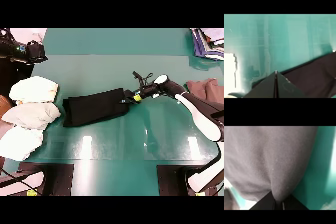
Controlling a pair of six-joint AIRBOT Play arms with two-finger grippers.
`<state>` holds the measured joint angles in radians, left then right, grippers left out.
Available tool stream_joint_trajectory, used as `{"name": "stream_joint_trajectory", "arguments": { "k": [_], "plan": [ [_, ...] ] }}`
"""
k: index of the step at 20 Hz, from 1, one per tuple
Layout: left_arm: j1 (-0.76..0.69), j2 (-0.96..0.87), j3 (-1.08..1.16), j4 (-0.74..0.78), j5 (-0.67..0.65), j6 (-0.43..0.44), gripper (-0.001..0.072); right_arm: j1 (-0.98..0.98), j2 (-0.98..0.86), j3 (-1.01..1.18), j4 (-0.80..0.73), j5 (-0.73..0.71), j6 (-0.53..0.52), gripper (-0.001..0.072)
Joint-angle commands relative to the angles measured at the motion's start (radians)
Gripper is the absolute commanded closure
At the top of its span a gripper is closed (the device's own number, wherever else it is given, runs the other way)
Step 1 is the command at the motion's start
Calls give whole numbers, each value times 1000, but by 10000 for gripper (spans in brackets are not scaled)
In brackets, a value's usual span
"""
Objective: Fold the shirts.
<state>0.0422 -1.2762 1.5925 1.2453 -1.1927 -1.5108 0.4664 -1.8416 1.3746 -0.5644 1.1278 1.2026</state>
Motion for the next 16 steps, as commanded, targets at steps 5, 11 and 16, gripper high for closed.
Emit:
{"name": "stream_joint_trajectory", "arguments": {
  "k": [5, 11, 16],
  "plan": [
    [-172, 0, 0, 12, 28, 0, 680, -151, 150, 79, -240, -53, 35, 698],
    [-381, 0, 0, 6, 148, 0, 680, -610, 356, 79, -323, -133, 81, 698],
    [-452, 0, 0, 6, 196, 0, 680, -877, 380, 79, -278, -194, 84, 698]
  ]
}}
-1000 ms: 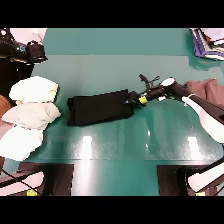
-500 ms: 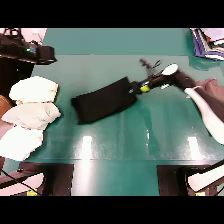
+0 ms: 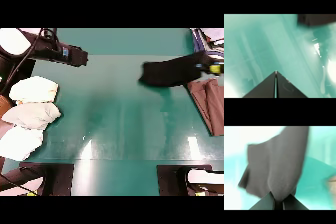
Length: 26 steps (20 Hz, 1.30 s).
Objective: Fold the shirts.
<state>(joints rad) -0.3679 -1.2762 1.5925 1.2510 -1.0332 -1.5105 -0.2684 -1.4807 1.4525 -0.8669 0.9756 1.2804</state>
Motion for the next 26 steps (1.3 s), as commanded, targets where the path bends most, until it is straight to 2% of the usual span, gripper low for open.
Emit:
{"name": "stream_joint_trajectory", "arguments": {
  "k": [1, 6, 11, 16, 23, 26],
  "plan": [
    [-42, 0, 0, -5, 37, -1, 680, -171, 12, 1, 53, -54, 6, 698],
    [-42, 0, 0, -4, 38, -1, 680, -222, 4, 29, 137, -135, -10, 698],
    [-42, 0, 0, -2, 37, 0, 680, -222, 37, 202, 93, -53, -14, 698],
    [-42, 0, 0, -2, 31, 0, 679, -247, 132, 230, -174, 106, 58, 698],
    [-42, 0, 0, -2, 21, 0, 679, -374, 170, 229, -184, 444, 59, 698],
    [-42, 0, 0, -2, 21, 0, 679, -410, 170, 229, -189, 542, 66, 697]
  ]
}}
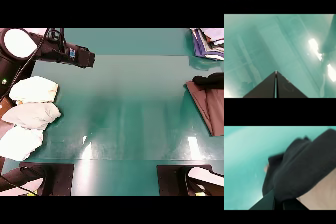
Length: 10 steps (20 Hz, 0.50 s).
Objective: Fold the shirts.
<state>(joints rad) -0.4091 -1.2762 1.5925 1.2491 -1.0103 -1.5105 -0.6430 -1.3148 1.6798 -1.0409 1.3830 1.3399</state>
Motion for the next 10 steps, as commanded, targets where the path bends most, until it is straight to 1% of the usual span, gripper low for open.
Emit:
{"name": "stream_joint_trajectory", "arguments": {
  "k": [1, 2, 3, 4, 5, 7, 10],
  "plan": [
    [-1, 0, 0, 0, -2, 0, 679, -45, 4, 1, -45, 169, 23, 696],
    [0, 0, 0, 0, -2, 0, 680, -45, 4, 1, -94, 199, 42, 686],
    [0, 0, 0, 1, -2, 1, 680, -45, 4, 1, -149, 225, 48, 509],
    [0, 0, 0, 1, -2, 0, 680, -45, 4, -3, -169, 235, 58, 248],
    [0, 0, 0, 0, -3, 1, 680, -46, 8, -18, -167, 239, 59, 150],
    [0, 0, 0, 0, -11, 1, 680, -49, 26, -75, -174, 241, 58, 149],
    [0, 0, 0, 0, -29, 22, 679, -49, 78, -184, -266, 217, 58, 149]
  ]
}}
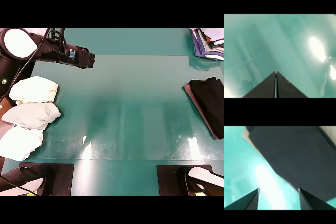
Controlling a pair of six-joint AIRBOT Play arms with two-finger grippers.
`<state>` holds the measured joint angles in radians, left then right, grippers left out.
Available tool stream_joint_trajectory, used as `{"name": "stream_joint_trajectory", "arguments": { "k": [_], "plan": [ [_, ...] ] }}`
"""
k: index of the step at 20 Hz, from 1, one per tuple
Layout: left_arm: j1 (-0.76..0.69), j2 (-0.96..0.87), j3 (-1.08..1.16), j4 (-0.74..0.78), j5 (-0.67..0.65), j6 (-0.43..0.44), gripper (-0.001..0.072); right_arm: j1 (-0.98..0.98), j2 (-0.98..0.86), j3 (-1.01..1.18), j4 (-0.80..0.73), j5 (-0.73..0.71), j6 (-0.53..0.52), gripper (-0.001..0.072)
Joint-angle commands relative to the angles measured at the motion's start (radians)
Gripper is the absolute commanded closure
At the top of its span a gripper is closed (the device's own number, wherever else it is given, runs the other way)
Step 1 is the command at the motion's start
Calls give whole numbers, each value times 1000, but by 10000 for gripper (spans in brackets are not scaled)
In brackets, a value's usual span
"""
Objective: Fold the shirts.
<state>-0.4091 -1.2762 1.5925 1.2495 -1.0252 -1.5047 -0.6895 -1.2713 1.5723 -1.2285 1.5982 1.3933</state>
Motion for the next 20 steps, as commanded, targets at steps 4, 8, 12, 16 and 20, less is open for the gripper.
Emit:
{"name": "stream_joint_trajectory", "arguments": {
  "k": [4, 8, 12, 16, 20],
  "plan": [
    [0, 0, 0, 0, -13, 17, 679, 36, 110, -163, 1, -41, 5, 155],
    [0, 1, 0, 0, 13, 17, 679, 193, 193, -200, 109, -105, 5, 158],
    [0, 1, 0, -1, 66, 17, 679, 427, 248, -214, 109, -195, 5, 280],
    [0, 1, 0, 0, 100, 17, 679, 618, 262, -213, 102, -246, 1, 696],
    [0, 1, 0, 0, 109, 17, 679, 708, 261, -213, 103, -243, 1, 696]
  ]
}}
